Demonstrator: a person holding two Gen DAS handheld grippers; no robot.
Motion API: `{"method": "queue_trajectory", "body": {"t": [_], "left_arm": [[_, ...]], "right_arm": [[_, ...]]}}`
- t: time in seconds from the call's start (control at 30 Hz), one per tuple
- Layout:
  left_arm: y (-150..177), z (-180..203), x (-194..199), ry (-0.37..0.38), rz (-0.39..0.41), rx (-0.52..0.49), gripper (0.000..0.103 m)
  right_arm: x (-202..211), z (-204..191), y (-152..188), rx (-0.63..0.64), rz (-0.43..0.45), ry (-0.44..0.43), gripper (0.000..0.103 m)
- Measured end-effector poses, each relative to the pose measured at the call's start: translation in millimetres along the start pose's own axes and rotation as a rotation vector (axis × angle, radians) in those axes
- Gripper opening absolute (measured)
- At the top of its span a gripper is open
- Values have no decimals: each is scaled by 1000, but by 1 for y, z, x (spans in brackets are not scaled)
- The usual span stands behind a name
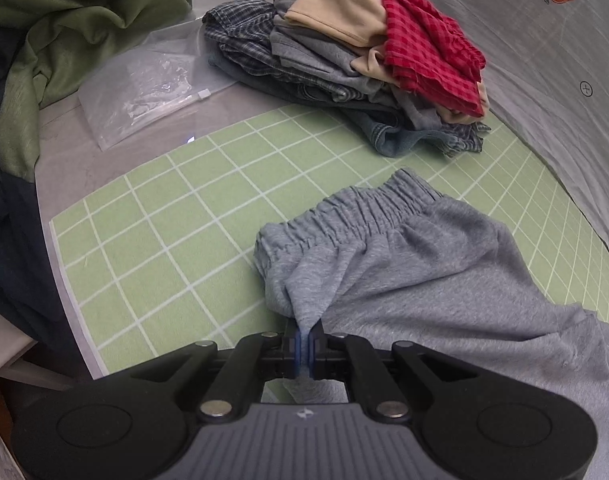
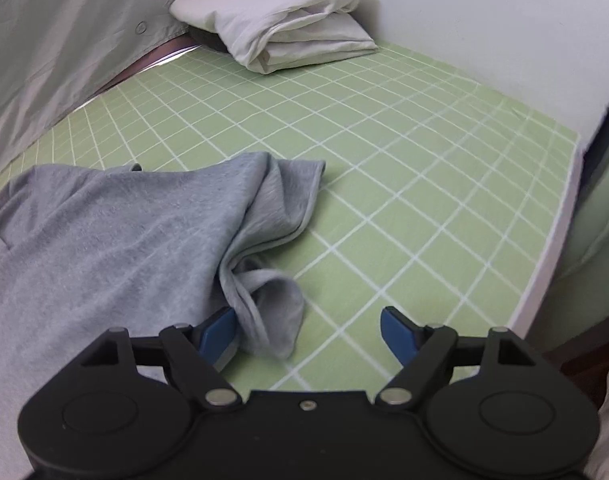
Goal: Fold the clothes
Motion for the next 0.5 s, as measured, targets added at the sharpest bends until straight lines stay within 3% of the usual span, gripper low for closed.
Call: {"method": "queue_trajectory", "body": {"t": [0.07, 0.1, 0.13, 0.2, 0.3, 0.4, 0.5], "left_arm": [[2, 1, 1, -4, -2, 2, 5], [3, 1, 1, -5, -2, 3, 5], [4, 1, 2, -6, -2, 4, 5], [6, 2, 3, -10, -3, 6, 5], [4, -1, 10, -23, 19, 19, 4], [3, -9, 13, -43, 28, 39, 4], [7, -16, 11, -65, 12, 41, 4]], "right_arm": [[-7, -3, -6, 61, 3, -30, 69], [-9, -5, -8, 98, 8, -45, 57], [-10, -7, -11, 133, 14, -56, 36], [-9, -8, -17, 185, 27, -66, 4], [10, 8, -32, 198, 102, 15, 3], [31, 49, -50, 109, 140, 128, 3], [25, 78, -50, 89, 100, 226, 2]]}}
Point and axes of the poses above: each gripper's, at about its wrist camera, not at the fingertips, and x roughly against the way its jaws point, z to its right, y to its underside, the point moved 1 cm from there along -x, roughly the way its jaws point, and after that the axes turned 10 degrees about x, right-handed, at the moved point
